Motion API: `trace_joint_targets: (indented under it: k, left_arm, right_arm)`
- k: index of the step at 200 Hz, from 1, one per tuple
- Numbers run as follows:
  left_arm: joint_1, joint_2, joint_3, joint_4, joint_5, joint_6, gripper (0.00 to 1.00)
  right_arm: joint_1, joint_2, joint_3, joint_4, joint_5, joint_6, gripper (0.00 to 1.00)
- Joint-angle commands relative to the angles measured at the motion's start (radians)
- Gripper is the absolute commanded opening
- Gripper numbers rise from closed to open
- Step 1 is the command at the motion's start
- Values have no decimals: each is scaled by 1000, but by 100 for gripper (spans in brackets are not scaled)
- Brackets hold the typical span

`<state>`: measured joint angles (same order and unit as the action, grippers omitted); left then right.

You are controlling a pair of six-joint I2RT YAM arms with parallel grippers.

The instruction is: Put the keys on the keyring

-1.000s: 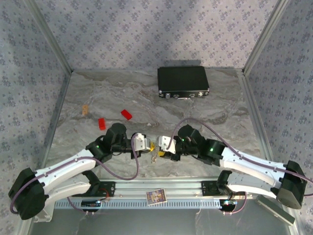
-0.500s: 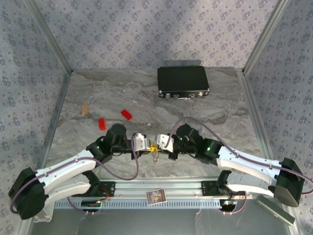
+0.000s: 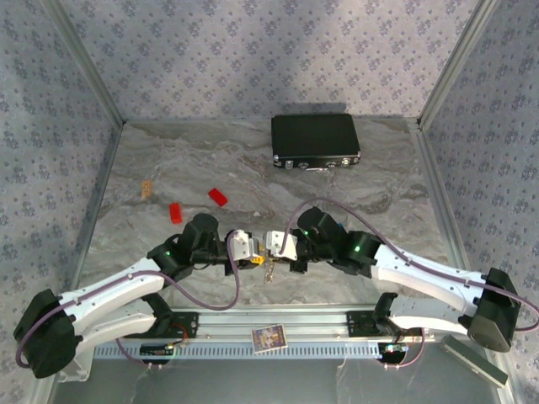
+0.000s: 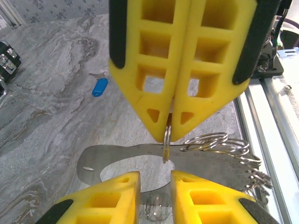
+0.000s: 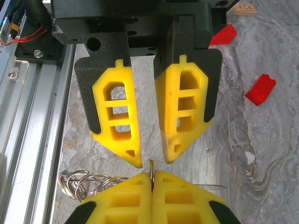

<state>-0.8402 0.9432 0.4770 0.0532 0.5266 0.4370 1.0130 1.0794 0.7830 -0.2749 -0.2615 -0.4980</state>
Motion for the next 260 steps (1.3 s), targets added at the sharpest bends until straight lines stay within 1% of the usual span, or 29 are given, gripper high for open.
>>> trace_joint_targets:
  k: [1, 40, 84, 138, 153, 155, 166, 170, 177, 197, 215, 260]
  left_arm:
    - [-9, -4, 37, 13, 35, 8, 24]
    - [-9, -4, 34, 13, 60, 10, 24]
    - [-10, 3, 33, 17, 59, 12, 22]
    - [-10, -2, 32, 20, 56, 18, 9]
    - [-9, -5, 30, 20, 56, 21, 0]
    - [-9, -5, 30, 20, 57, 22, 0]
    - [-10, -9, 25, 24, 53, 22, 0]
    - [-10, -13, 23, 28, 52, 21, 0]
    - [-9, -17, 15, 39, 53, 19, 0]
    - [-10, -30, -12, 90, 56, 1, 0]
    - [-10, -37, -27, 125, 61, -14, 0]
    - [-9, -31, -32, 144, 67, -23, 0]
  right_arm:
    - [4, 14, 30, 0, -15, -6, 0]
    - [10, 27, 38, 10, -1, -4, 0]
    - [13, 27, 34, 38, -32, 7, 0]
    - [16, 23, 7, 97, -70, 54, 0]
    - [12, 12, -5, 112, -72, 67, 0]
    - [11, 10, -7, 113, -70, 70, 2]
    - [3, -13, -25, 124, -56, 82, 23]
    - [-1, -26, -37, 129, -55, 85, 26]
    - [-19, -57, -62, 145, -57, 92, 28]
    - [-80, -163, -167, 236, -84, 127, 31]
    - [-107, -217, -236, 286, -107, 147, 31]
    - [-97, -187, -265, 345, -128, 179, 28]
